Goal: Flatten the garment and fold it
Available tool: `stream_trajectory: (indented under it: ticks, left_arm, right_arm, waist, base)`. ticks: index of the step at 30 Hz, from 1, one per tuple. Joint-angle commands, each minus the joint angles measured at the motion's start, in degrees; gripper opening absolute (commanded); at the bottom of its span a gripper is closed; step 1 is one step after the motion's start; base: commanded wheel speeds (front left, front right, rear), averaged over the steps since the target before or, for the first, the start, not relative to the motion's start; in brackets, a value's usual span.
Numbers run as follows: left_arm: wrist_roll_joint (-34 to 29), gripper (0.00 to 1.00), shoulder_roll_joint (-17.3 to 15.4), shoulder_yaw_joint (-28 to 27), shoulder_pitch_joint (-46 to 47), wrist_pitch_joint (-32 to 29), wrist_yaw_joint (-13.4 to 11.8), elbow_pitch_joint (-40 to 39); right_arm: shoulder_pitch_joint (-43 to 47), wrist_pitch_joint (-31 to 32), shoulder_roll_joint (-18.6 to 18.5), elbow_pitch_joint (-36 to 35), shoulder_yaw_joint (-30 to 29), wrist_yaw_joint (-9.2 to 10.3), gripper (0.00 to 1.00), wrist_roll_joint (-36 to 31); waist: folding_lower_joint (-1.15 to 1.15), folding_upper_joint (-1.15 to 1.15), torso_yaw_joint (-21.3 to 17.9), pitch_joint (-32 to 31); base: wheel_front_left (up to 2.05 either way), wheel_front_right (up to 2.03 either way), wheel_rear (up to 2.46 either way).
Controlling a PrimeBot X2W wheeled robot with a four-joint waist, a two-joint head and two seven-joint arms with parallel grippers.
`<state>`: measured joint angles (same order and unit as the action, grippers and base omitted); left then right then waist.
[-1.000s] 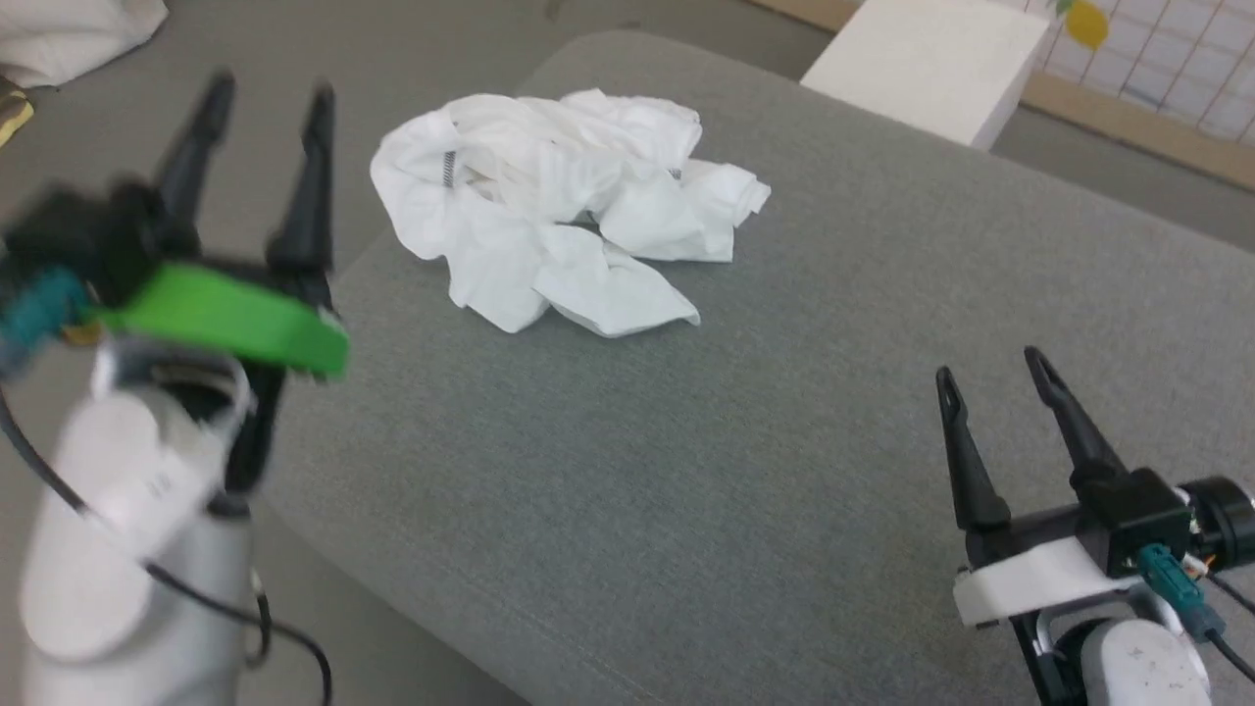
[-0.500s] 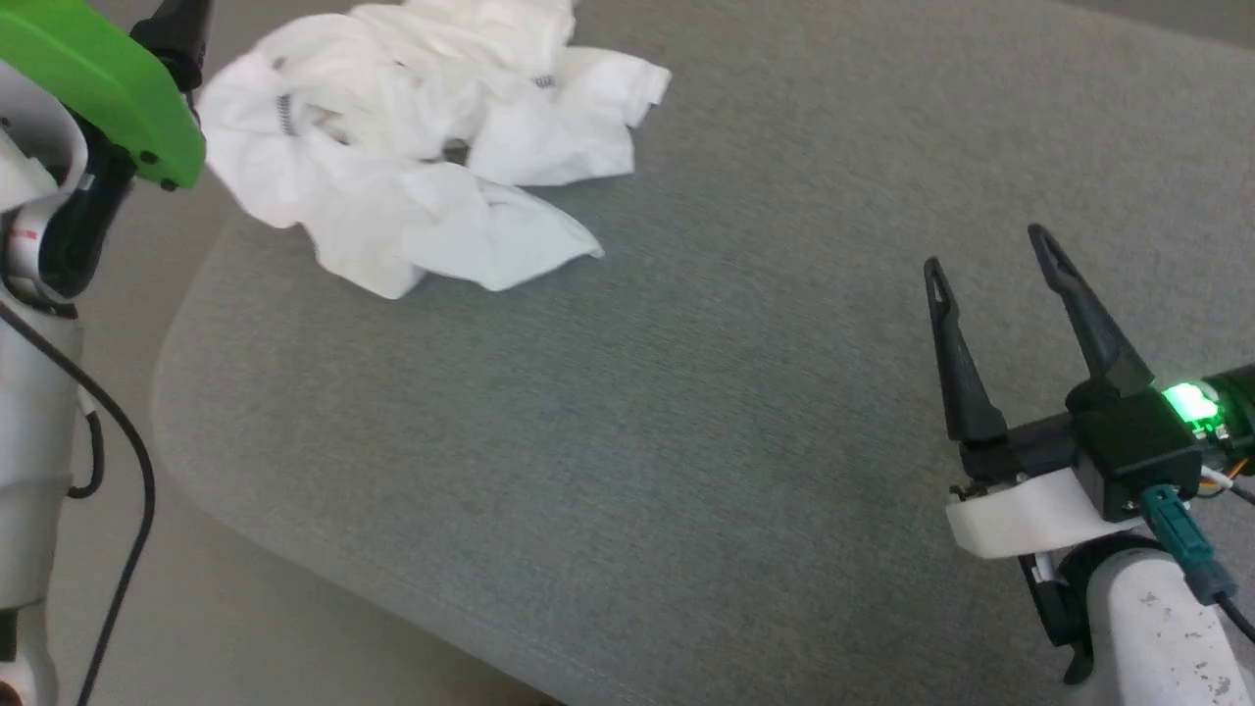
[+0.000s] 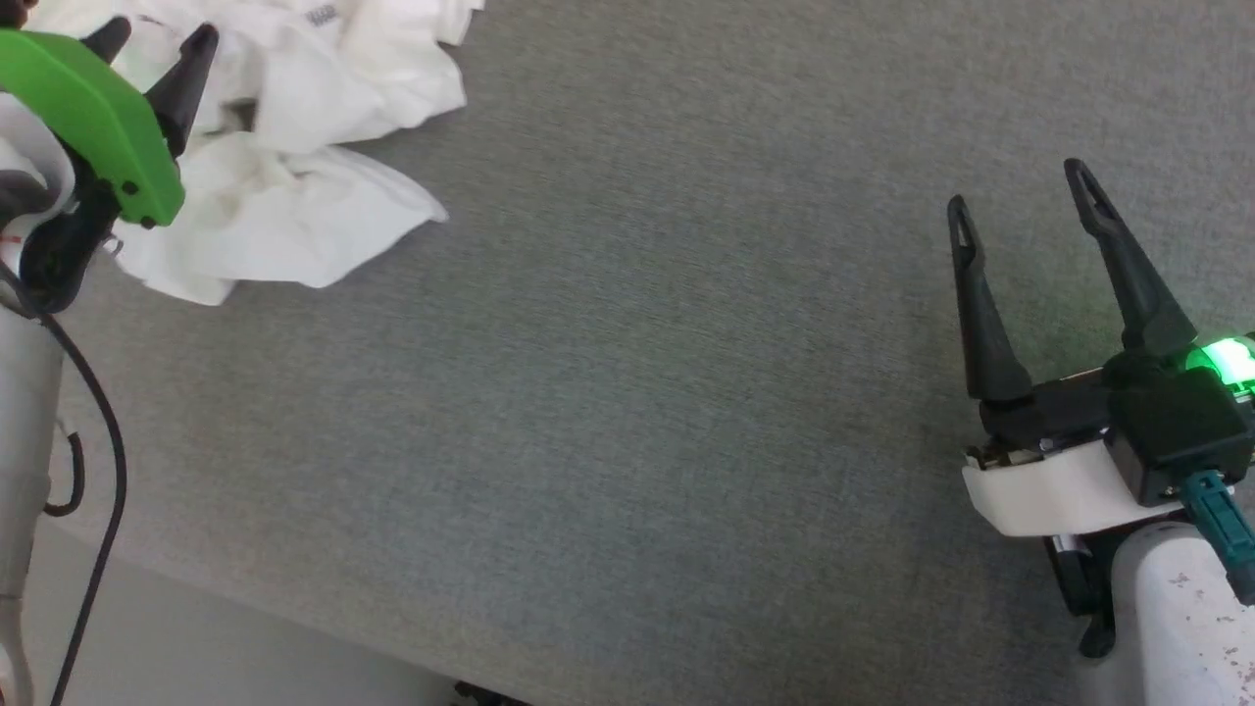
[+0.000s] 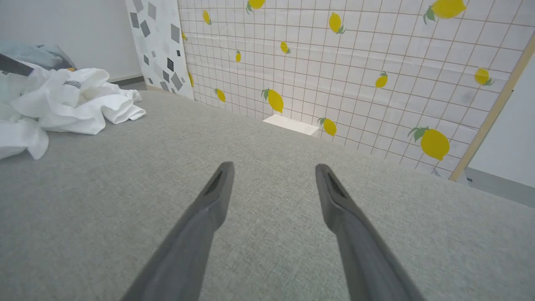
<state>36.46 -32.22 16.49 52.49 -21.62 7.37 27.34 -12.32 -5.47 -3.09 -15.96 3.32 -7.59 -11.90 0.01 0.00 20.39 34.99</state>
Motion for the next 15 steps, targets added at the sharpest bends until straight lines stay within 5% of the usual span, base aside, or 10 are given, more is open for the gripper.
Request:
stream_trajectory:
  ticks: [1, 12, 13, 14, 15]
  left_arm:
    - [0.14, 1.00, -0.60, 0.37, 1.25, -0.88, -0.04, 1.01]
    - [-2.39, 0.98, -1.94, 2.58, -0.08, -2.00, -2.26, 9.23]
    - [-2.56, 0.39, -1.97, 2.62, -0.14, -1.19, -2.22, 9.75]
    - [-2.65, 0.00, -1.88, 2.64, -0.14, -0.09, -2.12, 10.35]
    - [-2.67, 0.00, -1.85, 2.70, -0.11, 0.79, -1.94, 10.74]
  right_arm:
    - [-1.13, 0.24, -0.21, -0.54, -0.17, 0.10, 1.00, -0.52]
    - [-1.78, 0.24, -0.35, -0.77, -0.29, 0.10, 1.00, -0.27]
    - [-1.80, 0.22, -0.34, -0.67, -0.30, 0.10, 1.00, -0.23]
    - [-1.82, 0.15, -0.33, -0.55, -0.33, 0.10, 1.00, -0.19]
    - [-1.83, 0.05, -0.32, -0.39, -0.33, 0.10, 1.00, -0.14]
  waist:
    - [-0.01, 0.00, -3.46, 4.09]
    - [-0.01, 0.00, -5.30, 4.73]
    - [-0.01, 0.00, -5.38, 4.51]
    - [-0.01, 0.00, -5.43, 4.15]
    - [-0.01, 0.00, -5.46, 3.75]
  base:
    - [0.00, 0.00, 0.00]
    - [0.00, 0.00, 0.00]
    - [0.00, 0.00, 0.00]
    - [0.00, 0.00, 0.00]
    - [0.00, 0.00, 0.00]
